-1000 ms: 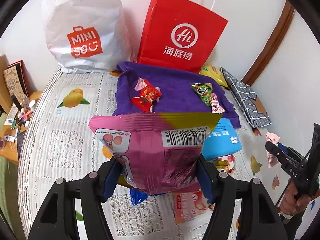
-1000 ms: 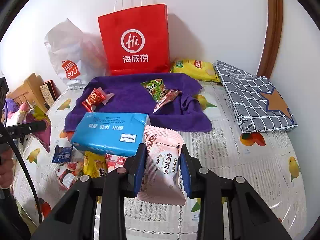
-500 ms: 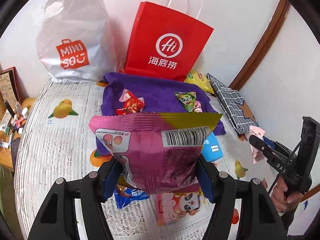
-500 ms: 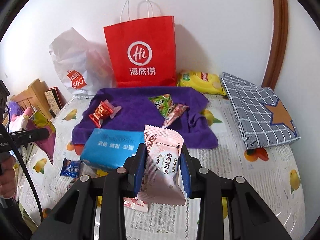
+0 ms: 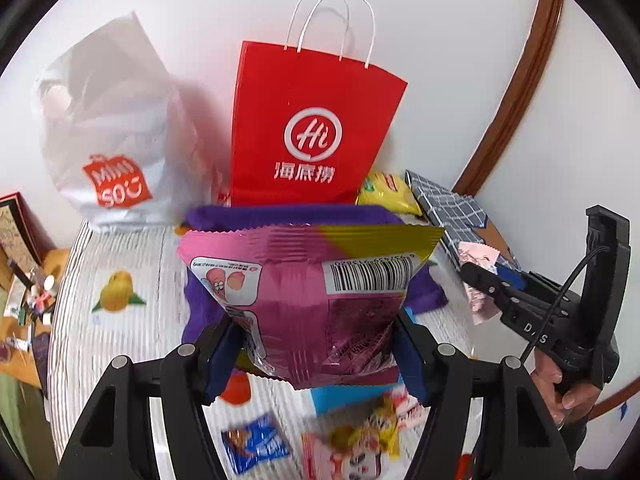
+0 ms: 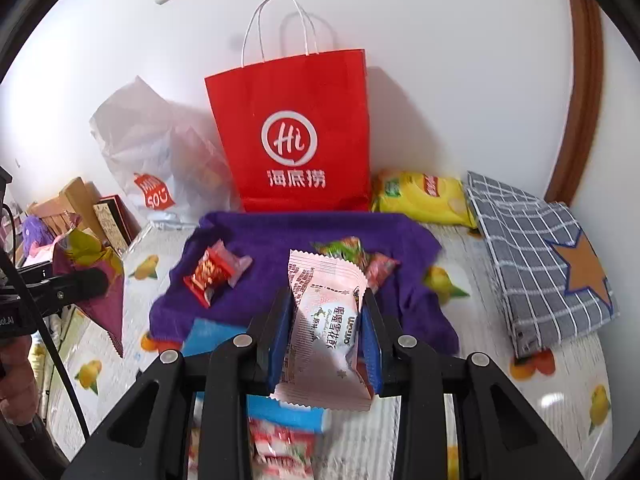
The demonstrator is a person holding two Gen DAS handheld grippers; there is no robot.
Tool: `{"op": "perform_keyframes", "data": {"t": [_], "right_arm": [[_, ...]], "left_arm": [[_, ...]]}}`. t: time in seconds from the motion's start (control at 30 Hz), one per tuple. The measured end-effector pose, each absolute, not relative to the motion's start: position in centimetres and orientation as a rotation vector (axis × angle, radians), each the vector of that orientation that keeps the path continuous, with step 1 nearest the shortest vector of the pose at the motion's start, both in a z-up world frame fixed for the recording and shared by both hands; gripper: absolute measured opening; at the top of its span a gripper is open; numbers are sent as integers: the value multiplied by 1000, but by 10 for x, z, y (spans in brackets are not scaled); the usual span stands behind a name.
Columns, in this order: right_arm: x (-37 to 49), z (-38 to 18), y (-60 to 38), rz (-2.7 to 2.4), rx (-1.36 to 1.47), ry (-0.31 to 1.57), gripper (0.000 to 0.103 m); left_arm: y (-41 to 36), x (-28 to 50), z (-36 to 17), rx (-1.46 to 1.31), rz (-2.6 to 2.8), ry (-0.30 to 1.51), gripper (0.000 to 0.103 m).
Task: Organize snacks
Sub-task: 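Carry both held packets up and over the purple towel, then lower the pale pink packet onto the towel and open the right gripper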
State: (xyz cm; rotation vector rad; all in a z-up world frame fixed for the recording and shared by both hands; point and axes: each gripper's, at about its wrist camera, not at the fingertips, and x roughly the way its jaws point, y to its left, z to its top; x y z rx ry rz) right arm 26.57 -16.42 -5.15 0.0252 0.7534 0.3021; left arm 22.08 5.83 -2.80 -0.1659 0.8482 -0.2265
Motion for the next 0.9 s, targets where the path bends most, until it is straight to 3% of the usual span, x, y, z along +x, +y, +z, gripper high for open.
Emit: {"op": "perform_keyframes", "data": {"t": [0.4,0.9], "right_arm": [[330,-45,-143,300,11,743,33],[385,-85,-127,365,35,824,33]], "left_arm": [[62,291,-20,-156,-198,843,66],[88,350,-75,-174,-128,957,66]]}}
